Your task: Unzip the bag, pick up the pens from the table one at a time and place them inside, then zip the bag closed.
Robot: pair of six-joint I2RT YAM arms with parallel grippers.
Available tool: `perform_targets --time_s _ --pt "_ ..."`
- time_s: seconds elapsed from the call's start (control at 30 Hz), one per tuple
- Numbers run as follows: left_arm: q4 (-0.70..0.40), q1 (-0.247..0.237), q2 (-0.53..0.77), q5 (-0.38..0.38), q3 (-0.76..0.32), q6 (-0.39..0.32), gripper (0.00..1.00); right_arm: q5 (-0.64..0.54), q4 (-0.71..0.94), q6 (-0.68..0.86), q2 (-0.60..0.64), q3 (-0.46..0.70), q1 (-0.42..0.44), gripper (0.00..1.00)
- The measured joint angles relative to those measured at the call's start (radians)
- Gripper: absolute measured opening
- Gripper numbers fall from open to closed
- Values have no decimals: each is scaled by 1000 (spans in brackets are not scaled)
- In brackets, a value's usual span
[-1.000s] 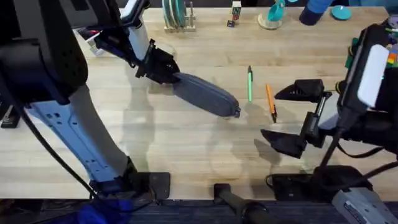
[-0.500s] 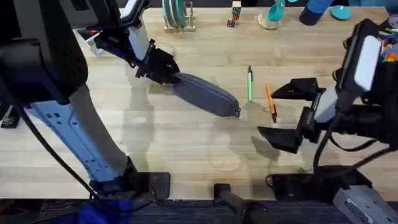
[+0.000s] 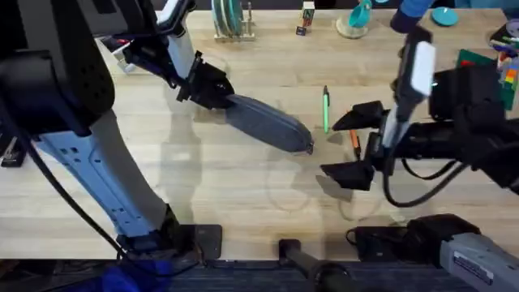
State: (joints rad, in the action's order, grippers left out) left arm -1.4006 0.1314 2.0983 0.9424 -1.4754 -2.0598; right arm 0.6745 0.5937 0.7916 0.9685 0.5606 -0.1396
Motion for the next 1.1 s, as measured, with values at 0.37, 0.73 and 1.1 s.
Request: perform_targets --time_s 0.37,0.73,1.1 --pt "0 0 0 0 0 0 42 -89 -91 -128 73 0 -96 996" --pt "2 0 0 0 0 0 42 -233 -153 -220 120 -1 -225 996" --pt "2 0 0 0 0 0 42 -278 -354 -246 179 -65 -231 997"
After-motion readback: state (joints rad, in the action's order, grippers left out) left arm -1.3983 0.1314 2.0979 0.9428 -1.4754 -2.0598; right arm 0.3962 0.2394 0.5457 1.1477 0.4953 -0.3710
